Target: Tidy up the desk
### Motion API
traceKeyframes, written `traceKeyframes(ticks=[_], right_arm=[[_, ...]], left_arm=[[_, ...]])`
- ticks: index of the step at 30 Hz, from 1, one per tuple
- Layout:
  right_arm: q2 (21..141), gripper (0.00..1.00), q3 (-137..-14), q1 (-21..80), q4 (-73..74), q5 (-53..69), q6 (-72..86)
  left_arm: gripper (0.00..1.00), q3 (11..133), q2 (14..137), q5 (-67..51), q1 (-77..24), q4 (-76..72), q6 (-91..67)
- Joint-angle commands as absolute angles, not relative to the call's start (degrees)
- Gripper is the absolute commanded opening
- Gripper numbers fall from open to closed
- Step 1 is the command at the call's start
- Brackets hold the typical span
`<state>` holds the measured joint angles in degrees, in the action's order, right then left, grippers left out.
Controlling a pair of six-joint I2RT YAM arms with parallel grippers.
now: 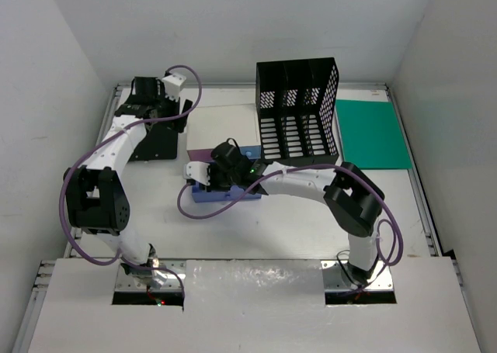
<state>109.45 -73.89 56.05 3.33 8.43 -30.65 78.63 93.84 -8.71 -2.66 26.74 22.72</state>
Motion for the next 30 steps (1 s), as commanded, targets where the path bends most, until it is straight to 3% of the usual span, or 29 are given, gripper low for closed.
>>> traceKeyframes(ticks=[1, 2, 3, 9, 16, 21, 25, 28, 30], right_arm=[[108.9, 0.26, -74.1, 55.2, -2.4, 7.6, -31.4], [108.7, 0.52, -74.0, 55.0, -1.7, 7.1, -30.3], [108.1, 0.71, -73.9, 55.0, -0.7, 4.2, -29.6], [103.6, 0.75, -69.3, 54.8, -2.2, -2.3, -27.9], [97.2, 0.73, -72.2, 55.7, -0.5, -7.9, -15.9], [93.4, 0.56, -65.1, 62.5, -2.6, -36.8, 16.6], [92.7, 0.39, -54.8, 69.8, -7.3, -44.2, 34.7], [96.1, 0.35, -52.6, 73.5, -8.3, -48.9, 43.2], [100.4, 0.35, -54.6, 73.7, -5.1, -45.4, 46.0]], left_arm=[[0.94, 78.6, 92.1, -7.7, -3.0, 25.9, 23.6], [0.94, 78.6, 92.3, -7.8, -3.0, 25.8, 23.6], [0.94, 78.6, 92.4, -7.9, -3.0, 25.8, 23.6], [0.94, 78.9, 93.3, -8.4, -3.0, 25.8, 23.5], [0.94, 79.5, 94.1, -9.0, -3.0, 25.7, 22.6], [0.94, 79.5, 94.3, -9.5, -3.0, 25.1, 21.7], [0.94, 79.3, 94.5, -10.5, -3.0, 25.0, 21.4], [0.94, 79.0, 94.6, -10.7, -3.0, 24.7, 21.4], [0.94, 78.9, 94.6, -10.9, -3.0, 24.7, 21.3]])
